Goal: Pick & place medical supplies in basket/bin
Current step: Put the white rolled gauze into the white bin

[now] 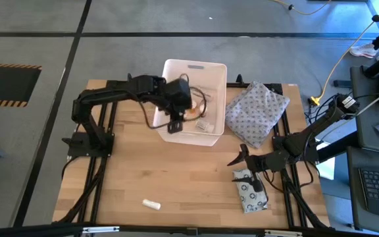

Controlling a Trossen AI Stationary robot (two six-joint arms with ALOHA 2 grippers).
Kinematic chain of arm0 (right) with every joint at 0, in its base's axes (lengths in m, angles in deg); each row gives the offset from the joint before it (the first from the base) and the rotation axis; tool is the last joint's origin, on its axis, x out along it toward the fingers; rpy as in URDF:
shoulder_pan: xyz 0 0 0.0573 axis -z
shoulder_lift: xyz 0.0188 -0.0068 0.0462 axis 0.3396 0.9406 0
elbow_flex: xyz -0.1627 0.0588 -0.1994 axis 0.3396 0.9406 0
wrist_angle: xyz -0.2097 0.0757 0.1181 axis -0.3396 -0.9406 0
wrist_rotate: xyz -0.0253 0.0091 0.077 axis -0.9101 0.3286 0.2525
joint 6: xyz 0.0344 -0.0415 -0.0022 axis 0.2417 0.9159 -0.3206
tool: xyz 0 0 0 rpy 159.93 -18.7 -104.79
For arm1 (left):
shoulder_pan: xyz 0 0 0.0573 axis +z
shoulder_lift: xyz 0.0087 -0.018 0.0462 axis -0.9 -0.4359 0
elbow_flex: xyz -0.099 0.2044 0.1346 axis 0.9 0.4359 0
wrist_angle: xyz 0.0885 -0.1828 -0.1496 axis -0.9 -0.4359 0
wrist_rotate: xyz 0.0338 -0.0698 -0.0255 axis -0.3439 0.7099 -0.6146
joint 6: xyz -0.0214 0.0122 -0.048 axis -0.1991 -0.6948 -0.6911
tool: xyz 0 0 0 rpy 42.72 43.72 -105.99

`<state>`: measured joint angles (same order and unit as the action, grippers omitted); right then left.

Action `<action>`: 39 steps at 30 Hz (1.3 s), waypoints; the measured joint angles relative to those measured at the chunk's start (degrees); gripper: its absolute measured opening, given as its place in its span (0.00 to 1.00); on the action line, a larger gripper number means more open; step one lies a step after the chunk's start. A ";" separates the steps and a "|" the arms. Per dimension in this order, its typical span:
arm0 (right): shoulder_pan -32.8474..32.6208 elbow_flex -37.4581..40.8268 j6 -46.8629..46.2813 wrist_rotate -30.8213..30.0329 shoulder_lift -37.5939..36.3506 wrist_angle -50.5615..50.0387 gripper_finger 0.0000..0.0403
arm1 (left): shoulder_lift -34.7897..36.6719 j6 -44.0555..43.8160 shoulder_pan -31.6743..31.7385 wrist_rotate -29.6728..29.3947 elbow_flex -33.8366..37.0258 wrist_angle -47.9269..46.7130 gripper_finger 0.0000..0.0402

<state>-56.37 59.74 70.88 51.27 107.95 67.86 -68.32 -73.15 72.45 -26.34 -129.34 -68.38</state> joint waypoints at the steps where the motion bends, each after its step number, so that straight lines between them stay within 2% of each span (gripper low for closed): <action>1: 0.02 0.00 -0.42 0.00 0.00 -0.49 0.75 | 0.00 0.10 -1.48 0.00 -0.41 -2.05 0.37; 4: 0.02 0.00 -1.90 0.00 0.00 -1.12 0.75 | 0.51 -0.41 -6.55 -1.13 -0.70 -5.81 0.37; 10: 0.02 0.00 -3.24 0.00 0.00 -0.98 0.75 | 1.36 -8.00 -17.43 -12.34 -0.73 -8.79 0.37; 14: 0.02 0.00 -3.56 0.00 0.00 -0.95 0.75 | 1.53 -14.78 -24.60 -12.91 1.02 -9.57 0.37; 19: 0.01 0.00 -3.52 0.00 0.00 -0.93 0.75 | 1.49 -24.04 -31.56 -13.33 8.75 -8.65 0.37; 23: 0.01 0.00 -4.74 -0.01 0.00 -0.86 0.75 | 1.42 -30.38 -35.10 -11.15 17.02 -2.20 0.37; 28: 0.02 0.00 -4.27 -0.02 0.00 -0.86 0.75 | 1.42 -31.18 -39.67 -7.39 24.65 10.62 0.37; 34: 0.01 0.00 -2.94 -0.02 0.00 -0.82 0.75 | 1.42 -33.18 -44.32 -7.83 29.80 20.11 0.37; 39: 0.00 0.00 -2.79 -0.02 0.00 -0.82 0.75 | 1.39 -35.79 -46.77 -11.56 31.74 28.47 0.37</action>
<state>-56.37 59.74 68.09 51.25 107.95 67.04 -66.93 -108.94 25.68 -37.91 -97.61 -39.92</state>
